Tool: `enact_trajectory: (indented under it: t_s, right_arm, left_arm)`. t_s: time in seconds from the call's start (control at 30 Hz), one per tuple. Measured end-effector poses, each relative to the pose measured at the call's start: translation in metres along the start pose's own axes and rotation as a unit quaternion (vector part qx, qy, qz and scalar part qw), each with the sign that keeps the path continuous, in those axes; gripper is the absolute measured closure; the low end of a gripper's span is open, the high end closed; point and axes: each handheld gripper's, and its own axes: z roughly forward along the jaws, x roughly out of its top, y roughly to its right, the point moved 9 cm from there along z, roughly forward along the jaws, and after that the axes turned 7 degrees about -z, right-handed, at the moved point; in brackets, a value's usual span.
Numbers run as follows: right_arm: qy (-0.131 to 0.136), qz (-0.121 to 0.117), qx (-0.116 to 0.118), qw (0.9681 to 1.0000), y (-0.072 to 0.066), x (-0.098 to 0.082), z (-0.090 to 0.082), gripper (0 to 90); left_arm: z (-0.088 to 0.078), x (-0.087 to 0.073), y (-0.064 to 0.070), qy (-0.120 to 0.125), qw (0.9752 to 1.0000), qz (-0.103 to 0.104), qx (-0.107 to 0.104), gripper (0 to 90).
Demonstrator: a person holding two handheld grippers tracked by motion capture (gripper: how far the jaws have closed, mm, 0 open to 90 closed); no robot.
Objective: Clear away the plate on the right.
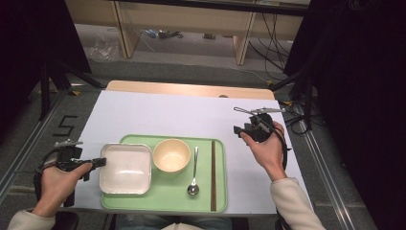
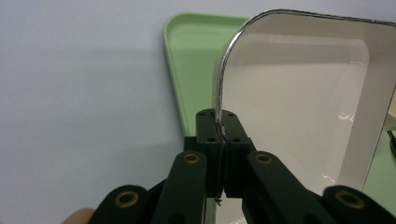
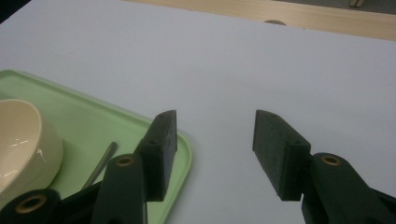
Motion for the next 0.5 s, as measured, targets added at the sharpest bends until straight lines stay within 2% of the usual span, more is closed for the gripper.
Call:
enact_trajectory:
  t_s: [0.1,0.17,0.3,0.4,0.43,0.5]
  right_arm:
    - [0.002,0.007,-0.002,1.0000,-0.0012,0.0004,0.0008,50.6]
    - [0.000,0.008,-0.002,1.0000,-0.0018,-0.0003,0.0012,50.6]
    - [-0.001,-0.001,0.003,1.0000,-0.0020,-0.0007,0.0021,50.6]
    - [0.001,-0.004,0.006,1.0000,-0.0025,0.0000,0.0016,50.6]
    - [-0.001,-0.001,0.002,1.0000,-0.0024,0.0000,0.0013,50.6]
    - [0.001,-0.005,0.007,1.0000,-0.0025,-0.0003,0.0017,50.6]
  left_arm:
    - [0.0031,-0.0011,-0.0010,-0.007,0.9999,-0.004,-0.007,87.9]
    - [0.0051,-0.0005,-0.0008,-0.005,1.0000,-0.008,-0.003,87.9]
    - [0.0073,-0.0006,-0.0007,-0.015,0.9999,-0.005,-0.004,87.7]
    - [0.0088,-0.0001,-0.0015,-0.014,0.9998,-0.009,-0.003,87.8]
    - [0.0101,0.0008,-0.0010,-0.007,0.9998,-0.017,-0.003,87.8]
    - [0.0102,-0.0006,-0.0027,-0.011,0.9997,-0.020,-0.005,87.7]
